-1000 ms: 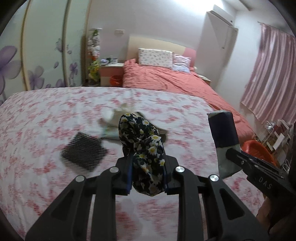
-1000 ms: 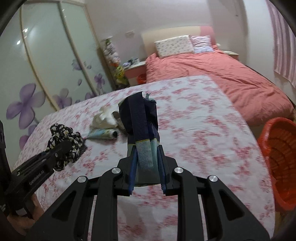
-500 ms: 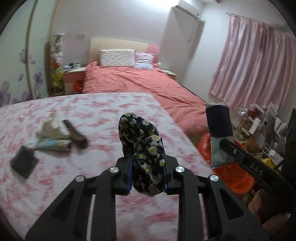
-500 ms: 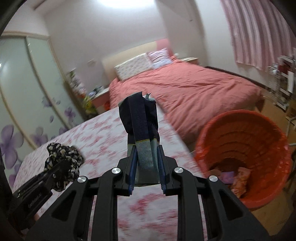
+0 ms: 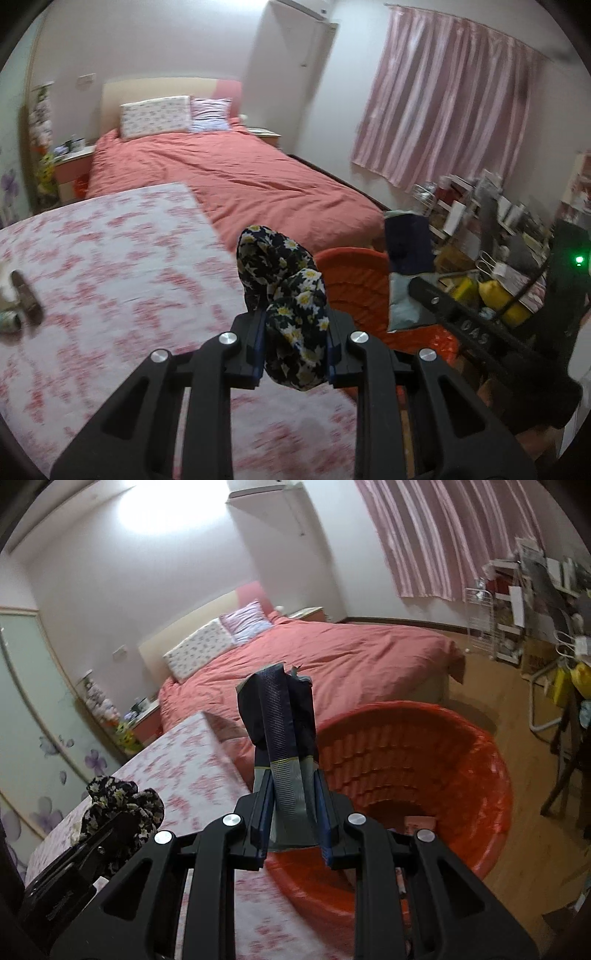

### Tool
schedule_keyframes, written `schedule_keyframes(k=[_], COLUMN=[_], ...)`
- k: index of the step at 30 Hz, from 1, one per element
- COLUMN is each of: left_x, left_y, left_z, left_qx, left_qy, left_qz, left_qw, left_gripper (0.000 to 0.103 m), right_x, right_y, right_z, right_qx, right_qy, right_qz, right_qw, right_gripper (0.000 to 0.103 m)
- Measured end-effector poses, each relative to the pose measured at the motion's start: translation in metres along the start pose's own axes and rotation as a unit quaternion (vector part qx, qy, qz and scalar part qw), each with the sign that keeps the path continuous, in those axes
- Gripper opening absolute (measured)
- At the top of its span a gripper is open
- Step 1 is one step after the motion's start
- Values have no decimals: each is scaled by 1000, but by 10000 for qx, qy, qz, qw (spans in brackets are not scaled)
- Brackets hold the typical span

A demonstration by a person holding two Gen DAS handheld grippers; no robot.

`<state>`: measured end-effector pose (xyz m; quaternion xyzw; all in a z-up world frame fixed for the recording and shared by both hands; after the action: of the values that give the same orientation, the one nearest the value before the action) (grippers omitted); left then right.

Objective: Collect trash
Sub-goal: 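Carry the floral cloth and hair tie over the orange basket and release both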

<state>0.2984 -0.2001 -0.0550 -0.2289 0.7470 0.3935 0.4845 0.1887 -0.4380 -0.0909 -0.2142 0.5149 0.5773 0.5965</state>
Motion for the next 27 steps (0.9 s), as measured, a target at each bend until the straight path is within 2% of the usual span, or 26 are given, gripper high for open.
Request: schedule_keyframes(k=[12,15,19,27], left_x=[19,23,31,35], left_y=[-72,-84,-94,-86], left_z=[-58,-63,-54,-24], left_qx=[515,493,308,-111], left_qy=[-176,-199,-225,-272], left_qz=[384,466,565,619], left_qw=[9978,9975,9977,9977], left_gripper=[28,40,53,59], right_x=[-10,-9,-3,-1], right_y=[-20,-25,-26,-28], right_z=[-54,-61,-65,-64], right_qx=[315,404,486,483], right_qy=[-376,-397,-433,-432], right_qz=[-7,29,91,241], right_qw=[9988,9984,9978,9976], right_gripper=[24,28,44,44])
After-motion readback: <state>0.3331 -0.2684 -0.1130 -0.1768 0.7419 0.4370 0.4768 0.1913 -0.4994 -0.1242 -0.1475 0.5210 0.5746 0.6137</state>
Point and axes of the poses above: each gripper's, at about its wrist camera, not at the fingertips, and y roughly against the way its jaws point, z to its left, x to its underside, the point moved 6 cm from there along -y, roughly the way its jaws point, and after that the axes turned 14 degrees about -z, right-handed, at the moved point
